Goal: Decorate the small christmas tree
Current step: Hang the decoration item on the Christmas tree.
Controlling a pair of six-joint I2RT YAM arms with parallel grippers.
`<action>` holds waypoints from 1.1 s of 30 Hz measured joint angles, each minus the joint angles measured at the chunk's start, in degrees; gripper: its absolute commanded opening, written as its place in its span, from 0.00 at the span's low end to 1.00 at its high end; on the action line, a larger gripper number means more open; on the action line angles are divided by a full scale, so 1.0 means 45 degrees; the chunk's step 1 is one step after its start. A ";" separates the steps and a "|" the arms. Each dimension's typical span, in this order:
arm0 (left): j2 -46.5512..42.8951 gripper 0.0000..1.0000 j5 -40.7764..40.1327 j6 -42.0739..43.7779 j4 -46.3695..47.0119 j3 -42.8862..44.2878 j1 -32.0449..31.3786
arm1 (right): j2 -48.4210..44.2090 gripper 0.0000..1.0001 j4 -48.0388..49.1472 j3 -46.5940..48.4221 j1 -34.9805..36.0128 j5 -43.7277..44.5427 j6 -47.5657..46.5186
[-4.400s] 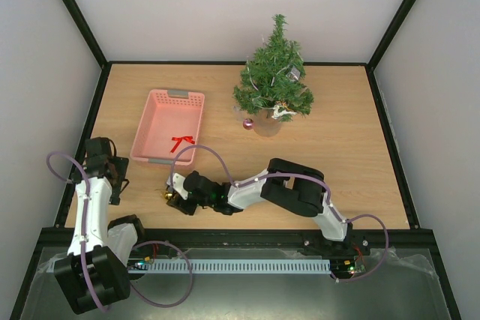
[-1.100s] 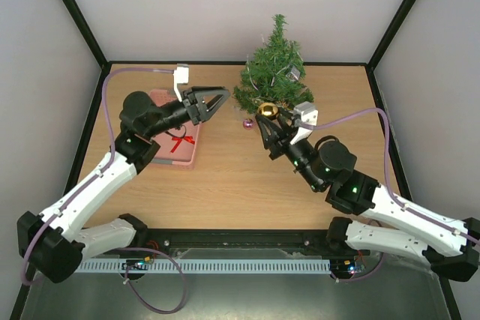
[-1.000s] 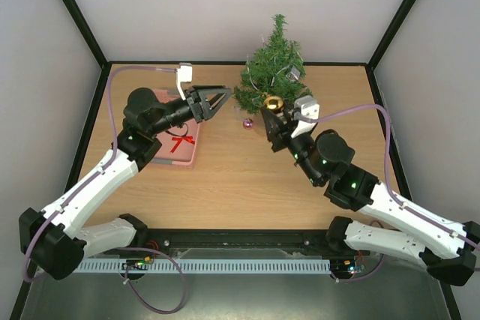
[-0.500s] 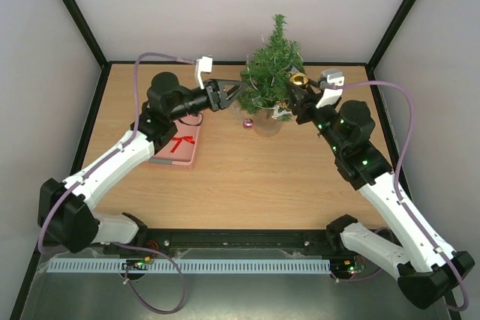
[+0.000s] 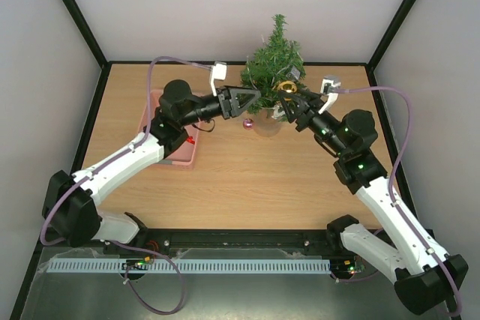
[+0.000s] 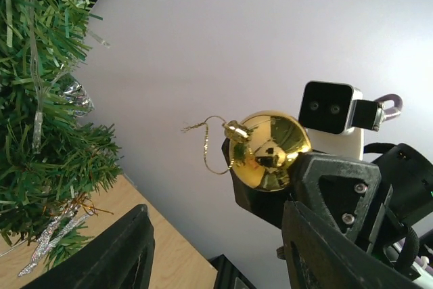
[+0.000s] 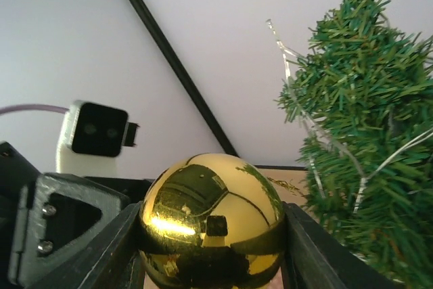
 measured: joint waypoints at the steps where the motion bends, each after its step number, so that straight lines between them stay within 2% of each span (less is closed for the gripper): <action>1: -0.0015 0.55 0.0029 -0.0112 0.0204 -0.0131 -0.0029 | -0.0010 0.35 0.0267 -0.0097 0.0000 -0.0117 0.0301; 7: -0.0015 0.54 0.0209 -0.1627 0.2322 -0.0835 -0.0049 | -0.0034 0.35 0.1817 -0.0680 0.0000 -0.0622 0.1894; 11: 0.0248 0.52 0.0296 -0.3973 0.4930 -0.1617 -0.0049 | -0.0010 0.35 0.2652 -0.0933 0.0000 -0.0874 0.2662; 18: 0.1855 0.50 0.0257 -0.8276 0.9394 -0.2050 -0.0049 | 0.0340 0.35 0.3818 -0.0971 0.0000 -0.1758 0.3410; 25: 0.2438 0.47 0.0126 -1.0146 1.0865 -0.2278 -0.0083 | 0.0369 0.36 0.3886 -0.0976 0.0000 -0.2113 0.3444; 33: 0.2511 0.45 -0.0005 -1.1555 1.1322 -0.2317 -0.0384 | 0.0408 0.36 0.3895 -0.1161 0.0000 -0.2739 0.3060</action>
